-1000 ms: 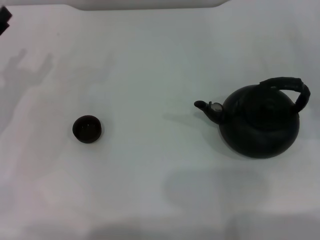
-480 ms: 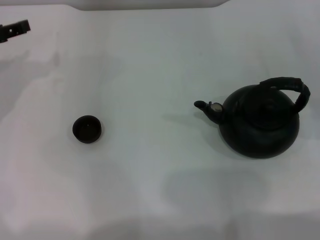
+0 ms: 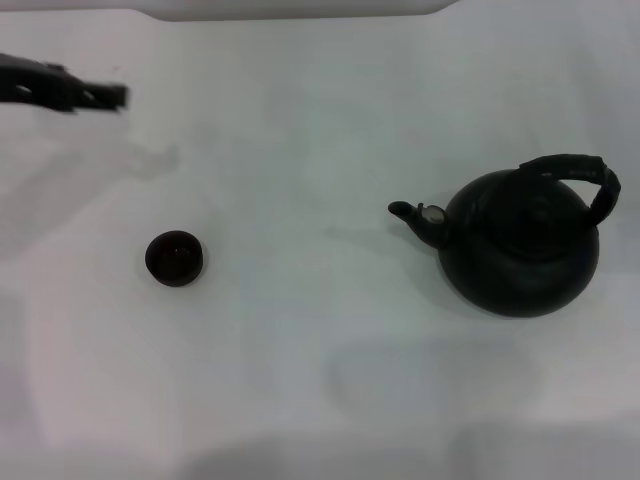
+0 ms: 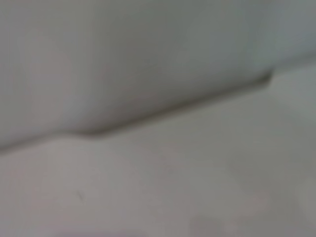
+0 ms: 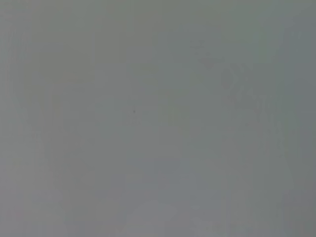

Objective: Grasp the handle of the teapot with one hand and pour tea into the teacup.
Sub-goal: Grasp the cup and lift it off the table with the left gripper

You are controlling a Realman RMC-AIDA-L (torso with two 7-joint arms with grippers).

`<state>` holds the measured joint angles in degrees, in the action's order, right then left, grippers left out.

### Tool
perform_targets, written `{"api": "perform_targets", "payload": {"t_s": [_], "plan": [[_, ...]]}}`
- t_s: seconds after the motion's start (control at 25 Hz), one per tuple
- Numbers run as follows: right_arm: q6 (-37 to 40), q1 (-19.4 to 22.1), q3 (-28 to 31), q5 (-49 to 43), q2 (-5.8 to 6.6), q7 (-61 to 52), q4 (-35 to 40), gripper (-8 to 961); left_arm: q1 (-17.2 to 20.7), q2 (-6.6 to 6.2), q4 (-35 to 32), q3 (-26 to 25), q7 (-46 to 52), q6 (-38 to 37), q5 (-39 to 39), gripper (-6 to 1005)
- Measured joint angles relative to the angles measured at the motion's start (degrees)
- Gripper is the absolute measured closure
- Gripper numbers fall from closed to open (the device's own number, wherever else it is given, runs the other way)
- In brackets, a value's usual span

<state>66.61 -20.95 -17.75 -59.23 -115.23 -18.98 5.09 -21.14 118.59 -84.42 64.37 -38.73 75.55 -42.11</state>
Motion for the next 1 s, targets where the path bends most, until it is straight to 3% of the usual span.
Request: {"api": "perform_targets", "payload": {"t_s": [0.24, 0.6, 1.0], "plan": [[0.0, -0.4, 0.0, 0.0, 0.0, 0.0, 0.0, 117, -4.9, 0.11, 1.7, 10.7, 5.8, 4.7, 10.0, 128], [-0.6, -0.2, 0.0, -0.1, 0.0, 0.0, -0.3, 117, -7.3, 0.21, 2.1, 12.1, 6.2, 9.1, 5.3, 129], [-0.6, -0.3, 0.0, 0.0, 0.0, 0.0, -0.3, 118, -8.0, 0.16, 2.1, 15.5, 8.7, 14.5, 5.6, 130]]}}
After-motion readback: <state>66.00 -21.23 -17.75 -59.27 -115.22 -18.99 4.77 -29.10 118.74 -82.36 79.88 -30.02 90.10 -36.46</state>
